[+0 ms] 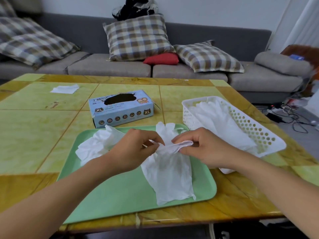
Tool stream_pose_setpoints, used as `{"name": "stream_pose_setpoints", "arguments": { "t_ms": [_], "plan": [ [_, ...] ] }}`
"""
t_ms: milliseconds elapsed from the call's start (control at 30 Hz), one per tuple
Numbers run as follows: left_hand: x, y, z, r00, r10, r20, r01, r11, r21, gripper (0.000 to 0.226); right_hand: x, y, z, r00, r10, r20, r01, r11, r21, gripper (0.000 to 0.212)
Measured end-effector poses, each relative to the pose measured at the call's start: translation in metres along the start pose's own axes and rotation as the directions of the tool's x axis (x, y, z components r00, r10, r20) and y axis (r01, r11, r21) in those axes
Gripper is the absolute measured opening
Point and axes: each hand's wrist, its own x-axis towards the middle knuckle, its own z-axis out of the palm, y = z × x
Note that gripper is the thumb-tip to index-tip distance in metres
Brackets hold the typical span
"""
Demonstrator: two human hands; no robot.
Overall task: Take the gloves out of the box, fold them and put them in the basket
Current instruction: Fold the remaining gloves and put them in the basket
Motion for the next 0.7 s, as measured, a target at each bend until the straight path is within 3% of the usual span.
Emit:
{"name": "stream_pose_setpoints", "arguments": {
  "t_ms": [100, 167, 267, 367, 500, 700],
  "plan": [
    [-0.003, 0.008, -0.002, 0.998, 0.065, -0.003, -0.065, 0.998, 0.020, 0.011, -0.003, -0.003, -0.007, 1.000, 0.019, 0.025, -0.021, 0.997, 0.075, 0.018],
    [-0.009, 0.009, 0.000, 0.994, 0.106, 0.024, -0.108, 0.991, 0.080, 0.009, -0.005, -0.001, -0.003, 0.995, 0.010, 0.096, -0.013, 1.000, 0.026, 0.017],
    [-0.018, 0.006, 0.006, 0.991, 0.096, 0.090, -0.107, 0.985, 0.136, 0.030, -0.010, 0.000, 0.006, 0.971, 0.010, 0.239, 0.015, 0.995, -0.102, 0.020],
    [-0.026, 0.002, 0.009, 0.986, 0.106, 0.131, -0.129, 0.975, 0.179, 0.049, -0.012, -0.002, 0.010, 0.960, 0.004, 0.279, 0.047, 0.983, -0.176, 0.031],
    [-0.031, 0.003, 0.009, 0.965, 0.203, 0.168, -0.240, 0.939, 0.248, 0.047, -0.016, -0.008, 0.009, 0.944, 0.023, 0.330, 0.076, 0.955, -0.285, 0.020],
    [-0.041, -0.003, 0.014, 0.936, 0.224, 0.272, -0.299, 0.913, 0.278, 0.045, -0.020, -0.015, 0.010, 0.910, 0.086, 0.406, 0.084, 0.920, -0.383, 0.017]
  ]
}}
